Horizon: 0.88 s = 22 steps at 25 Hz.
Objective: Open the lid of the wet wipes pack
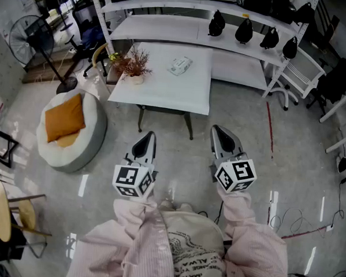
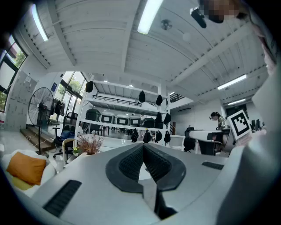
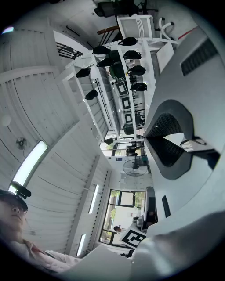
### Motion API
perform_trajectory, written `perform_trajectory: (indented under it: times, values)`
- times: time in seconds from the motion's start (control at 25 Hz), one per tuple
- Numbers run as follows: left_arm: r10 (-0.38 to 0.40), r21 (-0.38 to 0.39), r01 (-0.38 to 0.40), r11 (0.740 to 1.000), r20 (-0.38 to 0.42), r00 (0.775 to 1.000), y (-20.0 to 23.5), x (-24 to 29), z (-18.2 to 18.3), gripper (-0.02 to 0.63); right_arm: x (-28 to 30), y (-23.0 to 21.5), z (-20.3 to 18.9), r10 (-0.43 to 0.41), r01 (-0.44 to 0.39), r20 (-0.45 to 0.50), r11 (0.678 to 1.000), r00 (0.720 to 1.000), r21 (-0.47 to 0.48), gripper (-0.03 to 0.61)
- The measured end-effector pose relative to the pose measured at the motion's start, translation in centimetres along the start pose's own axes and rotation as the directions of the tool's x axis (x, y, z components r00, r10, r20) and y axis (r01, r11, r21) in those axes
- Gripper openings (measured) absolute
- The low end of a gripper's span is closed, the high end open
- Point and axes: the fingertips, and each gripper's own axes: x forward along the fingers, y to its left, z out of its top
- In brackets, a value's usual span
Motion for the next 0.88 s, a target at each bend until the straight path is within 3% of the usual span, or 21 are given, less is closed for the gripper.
perform_trajectory:
  times: [0.76,0.88]
  values:
    - [0.026,-0.038,-0.027,0.999,-0.013,1.0,-4.3,1.1,-2.0,-0.002,-2.6,-4.0,-0.3,0.074,-0.077,0.037,0.995,0.997,0.07,0.011]
    - [0.029,-0.036,-0.029,0.999,-0.019,0.999,-4.6,1.4,-2.1,-0.002,-2.7,-4.9,-0.5,0.066,-0.068,0.034,0.995,0.997,0.073,0.069]
